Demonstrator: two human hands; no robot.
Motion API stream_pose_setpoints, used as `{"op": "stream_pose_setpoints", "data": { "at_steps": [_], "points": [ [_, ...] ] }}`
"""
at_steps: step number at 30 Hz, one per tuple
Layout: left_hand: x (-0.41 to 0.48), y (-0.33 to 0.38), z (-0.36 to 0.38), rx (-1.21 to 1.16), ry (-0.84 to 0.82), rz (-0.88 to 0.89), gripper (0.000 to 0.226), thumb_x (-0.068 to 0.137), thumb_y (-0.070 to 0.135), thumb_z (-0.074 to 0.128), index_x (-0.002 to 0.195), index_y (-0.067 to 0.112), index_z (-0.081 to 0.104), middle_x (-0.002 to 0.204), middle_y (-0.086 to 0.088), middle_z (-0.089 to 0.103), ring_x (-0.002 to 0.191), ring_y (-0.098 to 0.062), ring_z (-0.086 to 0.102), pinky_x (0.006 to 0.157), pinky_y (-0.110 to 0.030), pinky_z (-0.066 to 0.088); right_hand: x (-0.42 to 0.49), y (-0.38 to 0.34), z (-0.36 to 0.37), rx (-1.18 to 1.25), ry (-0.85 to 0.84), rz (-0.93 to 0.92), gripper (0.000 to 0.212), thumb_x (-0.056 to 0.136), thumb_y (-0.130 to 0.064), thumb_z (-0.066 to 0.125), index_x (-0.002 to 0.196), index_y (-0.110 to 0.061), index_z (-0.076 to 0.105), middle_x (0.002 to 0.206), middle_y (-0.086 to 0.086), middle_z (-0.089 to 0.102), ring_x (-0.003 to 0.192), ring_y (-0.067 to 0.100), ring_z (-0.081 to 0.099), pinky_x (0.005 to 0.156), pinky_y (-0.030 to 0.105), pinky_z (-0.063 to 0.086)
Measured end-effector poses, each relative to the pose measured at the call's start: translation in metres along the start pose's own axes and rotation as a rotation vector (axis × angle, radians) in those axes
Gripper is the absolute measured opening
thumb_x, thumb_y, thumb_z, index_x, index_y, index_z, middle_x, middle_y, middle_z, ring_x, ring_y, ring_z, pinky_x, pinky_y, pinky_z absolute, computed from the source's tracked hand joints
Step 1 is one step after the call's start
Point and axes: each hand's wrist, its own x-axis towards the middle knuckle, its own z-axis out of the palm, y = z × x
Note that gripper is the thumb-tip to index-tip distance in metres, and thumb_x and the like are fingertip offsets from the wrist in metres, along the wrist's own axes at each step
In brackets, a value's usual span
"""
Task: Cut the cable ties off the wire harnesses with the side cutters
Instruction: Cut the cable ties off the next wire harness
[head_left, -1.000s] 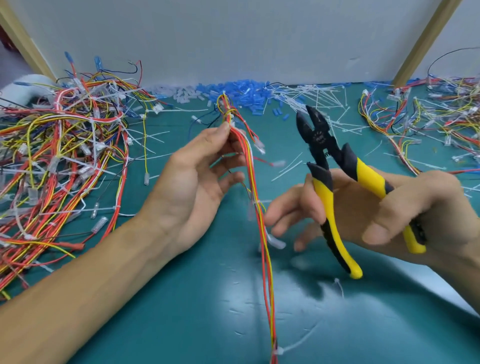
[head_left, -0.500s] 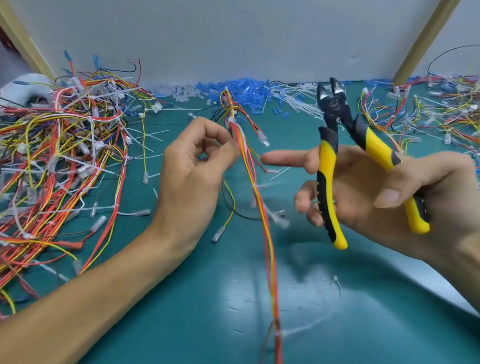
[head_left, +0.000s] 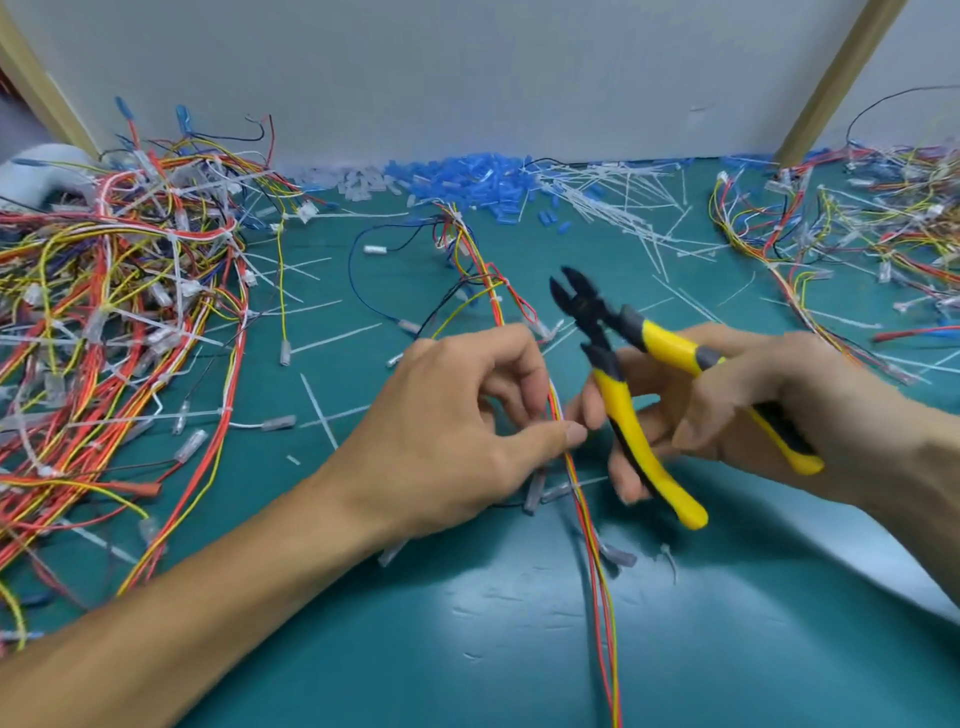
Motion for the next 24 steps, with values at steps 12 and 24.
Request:
{"op": "stream_pose_setpoints", "data": {
  "at_steps": [12,24],
  "points": [
    [0.009,-0.004,-0.002,-0.429,0.17,-0.081,0.026,0.08,0.006,0.081,0.086,0.008,0.056,0.07,-0.012,0.069,0.049,-0.026,0.063,0.039,-0.026,0.041,0.007,0.005,-0.004,-0.02,0.083,-0.075,0.046,0.059,0.006,0.036,0.095,0.014,0.063,0.089,0.04,0.066,0.083,0.055,0.069,0.075,0.05,0.061],
    [0.004,0.001,0.004,-0.495,-0.076,-0.16,0.023,0.096,0.018,0.068,0.085,-0.002,0.068,0.076,-0.019,0.074,0.043,-0.026,0.059,0.036,-0.026,0.037,0.01,0.012,-0.01,-0.131,0.136,-0.469,0.041,0.07,0.012,0.04,0.095,-0.004,0.069,0.098,0.02,0.073,0.084,0.043,0.073,0.075,0.043,0.06]
  ]
}}
